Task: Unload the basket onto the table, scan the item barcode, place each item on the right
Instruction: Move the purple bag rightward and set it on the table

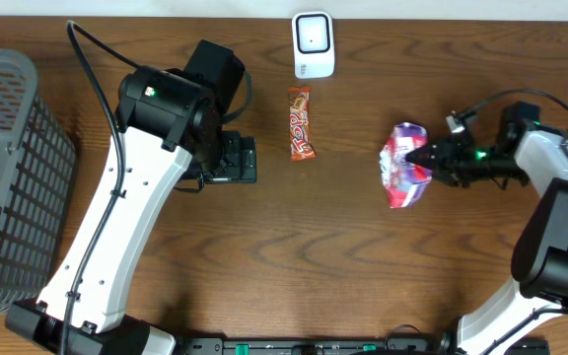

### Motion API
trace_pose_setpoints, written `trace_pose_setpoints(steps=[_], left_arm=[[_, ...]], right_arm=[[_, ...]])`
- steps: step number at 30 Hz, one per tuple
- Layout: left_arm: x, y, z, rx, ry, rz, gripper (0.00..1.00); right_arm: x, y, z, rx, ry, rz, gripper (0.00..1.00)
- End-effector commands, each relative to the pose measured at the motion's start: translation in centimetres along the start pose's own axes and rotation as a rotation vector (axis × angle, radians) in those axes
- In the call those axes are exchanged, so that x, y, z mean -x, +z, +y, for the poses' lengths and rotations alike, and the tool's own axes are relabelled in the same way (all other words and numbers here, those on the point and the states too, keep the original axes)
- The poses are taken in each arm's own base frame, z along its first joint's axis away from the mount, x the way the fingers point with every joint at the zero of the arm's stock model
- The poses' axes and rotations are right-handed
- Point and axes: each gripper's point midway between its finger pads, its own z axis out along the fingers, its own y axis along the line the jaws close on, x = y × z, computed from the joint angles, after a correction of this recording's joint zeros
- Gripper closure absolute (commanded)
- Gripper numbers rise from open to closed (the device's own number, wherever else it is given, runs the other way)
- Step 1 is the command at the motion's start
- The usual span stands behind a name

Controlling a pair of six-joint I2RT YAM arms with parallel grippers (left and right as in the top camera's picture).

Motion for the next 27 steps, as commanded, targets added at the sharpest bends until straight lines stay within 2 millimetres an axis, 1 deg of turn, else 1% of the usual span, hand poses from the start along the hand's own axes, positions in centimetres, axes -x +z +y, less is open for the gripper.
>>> trace_pose_setpoints(steps=[1,3,5,6,7,8,11,12,14,15,18,20,22,23,24,27], left_arm=[[0.0,0.1,0.3,0.009,-0.015,0.005,0.02],[0.0,0.1,0.3,0.009,-0.015,0.005,0.02],[0.0,0.1,0.3,0.009,-0.015,0.005,0.02],[0.0,0.1,0.3,0.010,-0.015,0.005,0.02],[0.0,0.1,0.3,0.009,-0.015,0.005,0.02],[0.0,0.1,0.3,0.010,-0.015,0.005,0.02],[0.0,0.1,0.3,0.009,-0.015,0.005,0.02],[0.0,0.1,0.3,0.009,-0.015,0.005,0.02],[0.0,0.1,0.3,0.010,-0.015,0.005,0.02],[0.0,0.1,0.3,0.009,-0.015,0.005,0.02],[0.0,0.1,0.3,0.009,-0.015,0.005,0.02],[0.0,0.1,0.3,0.009,-0.015,0.005,0.02],[0.0,0.1,0.3,0.010,-0.015,0.005,0.02],[0.0,0.1,0.3,0.010,-0.015,0.005,0.02],[0.0,0.1,0.3,0.009,-0.015,0.005,0.02],[0.0,0.1,0.3,0.009,-0.015,0.005,0.02]], right_arm=[[-0.2,-1.9,-5.2,-0.287,0.068,-0.002,0.43],[-0.3,-3.3,-6.6,-0.401,0.088,0.010,0.43],[-0.1,-4.2,-6.9,-0.456,0.105,0.013,0.43],[0.2,-4.9,-6.5,-0.476,0.120,0.010,0.43],[0.3,-5.1,-6.2,-0.476,0.123,0.009,0.43],[0.6,-5.6,-5.6,-0.475,0.125,0.008,0.42],[1.5,-6.9,-3.8,-0.476,0.115,-0.001,0.37],[1.8,-7.3,-3.3,-0.476,0.109,-0.005,0.31],[2.0,-7.6,-2.9,-0.480,0.100,-0.010,0.10],[2.0,-7.6,-2.9,-0.480,0.091,-0.007,0.08],[1.4,-7.7,-4.2,-0.535,0.062,0.019,0.06],[1.1,-7.8,-5.1,-0.572,0.068,0.029,0.02],[0.8,-8.0,-5.9,-0.612,0.075,0.038,0.02],[0.6,-8.3,-6.6,-0.654,0.094,0.036,0.01],[0.7,-8.8,-7.4,-0.704,0.128,0.018,0.01],[1.5,-9.5,-8.2,-0.756,0.132,-0.021,0.01]])
